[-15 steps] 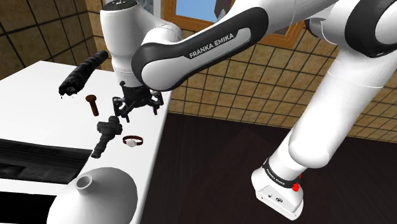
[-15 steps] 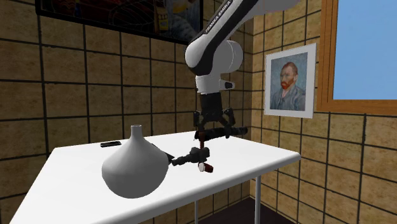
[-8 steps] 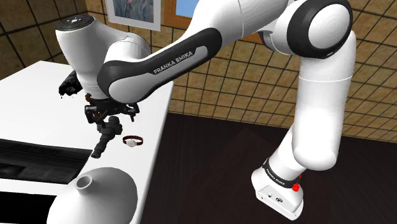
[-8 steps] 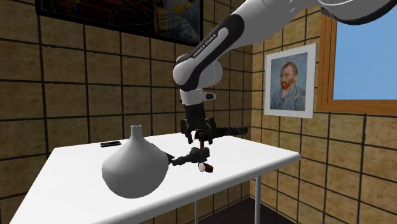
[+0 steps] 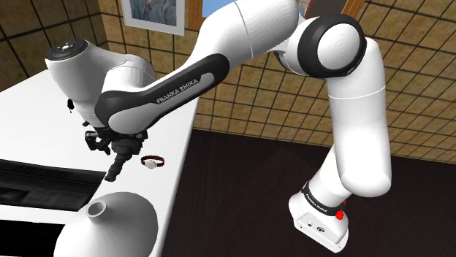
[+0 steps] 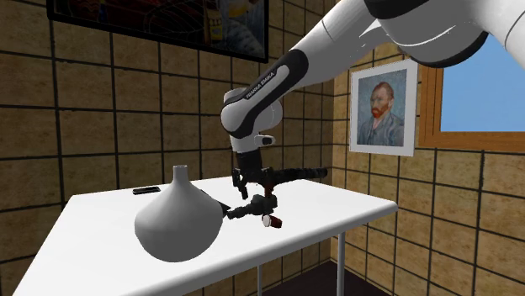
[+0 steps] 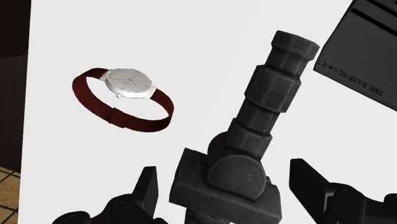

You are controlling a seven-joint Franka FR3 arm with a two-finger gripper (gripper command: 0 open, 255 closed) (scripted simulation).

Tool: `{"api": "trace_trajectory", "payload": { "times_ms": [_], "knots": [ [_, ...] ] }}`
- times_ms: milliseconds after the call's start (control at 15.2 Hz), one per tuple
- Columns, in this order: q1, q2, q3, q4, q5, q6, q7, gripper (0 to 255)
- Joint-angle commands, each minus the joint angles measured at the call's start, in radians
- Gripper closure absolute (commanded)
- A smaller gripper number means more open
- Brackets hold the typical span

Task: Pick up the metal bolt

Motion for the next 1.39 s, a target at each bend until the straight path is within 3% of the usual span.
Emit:
{"api": "trace_trajectory", "payload": {
  "times_ms": [0, 198, 264, 858, 1320],
  "knots": [
    [0.002, 0.013, -0.006, -0.005, -0.009, 0.017, 0.007, 0],
    [0.004, 0.024, -0.010, -0.010, -0.016, 0.031, 0.013, 0],
    [0.004, 0.022, -0.010, -0.009, -0.015, 0.029, 0.012, 255],
    [0.004, 0.024, -0.010, -0.010, -0.016, 0.031, 0.013, 255],
    [-0.004, -0.020, 0.008, 0.017, 0.015, -0.033, -0.015, 255]
  ]
}}
